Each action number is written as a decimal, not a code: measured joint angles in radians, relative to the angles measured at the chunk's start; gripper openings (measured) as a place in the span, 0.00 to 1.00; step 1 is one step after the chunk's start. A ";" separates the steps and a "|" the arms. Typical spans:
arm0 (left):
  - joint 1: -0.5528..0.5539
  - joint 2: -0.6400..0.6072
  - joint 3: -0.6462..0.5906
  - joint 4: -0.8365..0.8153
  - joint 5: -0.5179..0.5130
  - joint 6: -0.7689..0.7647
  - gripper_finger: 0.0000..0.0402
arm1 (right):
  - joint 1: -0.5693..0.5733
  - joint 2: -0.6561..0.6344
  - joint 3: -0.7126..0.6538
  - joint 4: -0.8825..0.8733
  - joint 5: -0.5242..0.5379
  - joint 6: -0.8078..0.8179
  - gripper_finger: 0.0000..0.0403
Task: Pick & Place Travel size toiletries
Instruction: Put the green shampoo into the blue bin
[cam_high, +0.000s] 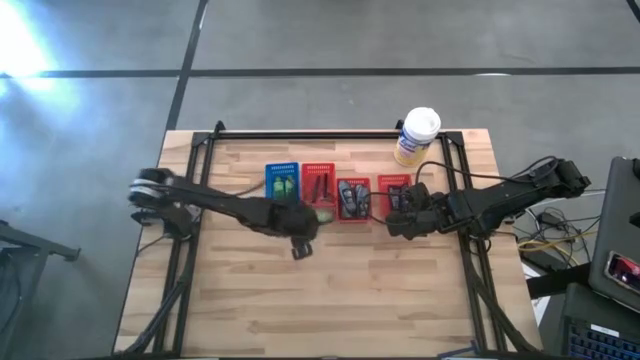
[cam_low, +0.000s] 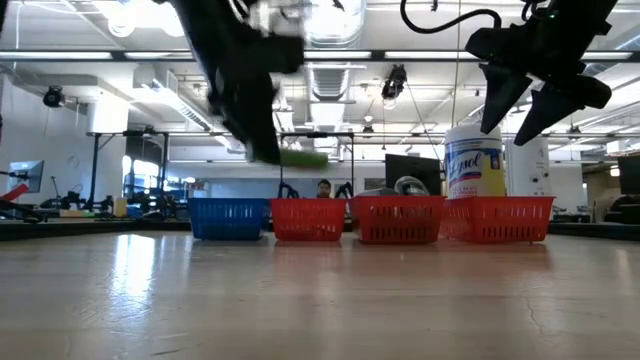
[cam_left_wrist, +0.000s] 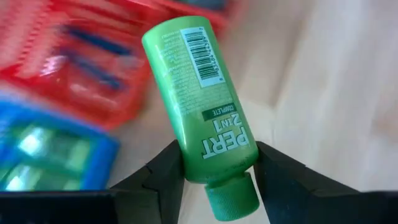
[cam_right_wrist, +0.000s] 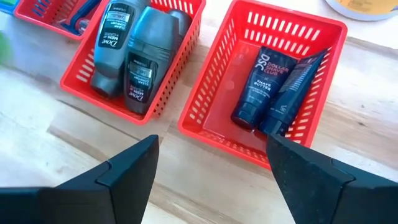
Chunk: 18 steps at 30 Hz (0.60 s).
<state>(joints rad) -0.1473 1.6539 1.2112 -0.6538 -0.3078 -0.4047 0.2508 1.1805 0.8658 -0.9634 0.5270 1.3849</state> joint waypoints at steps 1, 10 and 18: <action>-0.002 -0.043 -0.016 -0.002 -0.039 -0.083 0.44 | 0.000 0.000 0.000 0.000 0.003 0.001 0.73; 0.130 -0.350 -0.333 0.015 -0.204 -0.651 0.43 | 0.000 0.000 0.000 0.002 0.030 0.011 0.79; 0.297 -0.375 -0.518 0.324 -0.082 -0.648 0.43 | 0.000 0.000 0.000 0.003 0.031 0.022 0.84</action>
<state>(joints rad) 0.1495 1.2788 0.6927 -0.3301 -0.3901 -1.0527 0.2508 1.1809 0.8658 -0.9600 0.5575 1.4070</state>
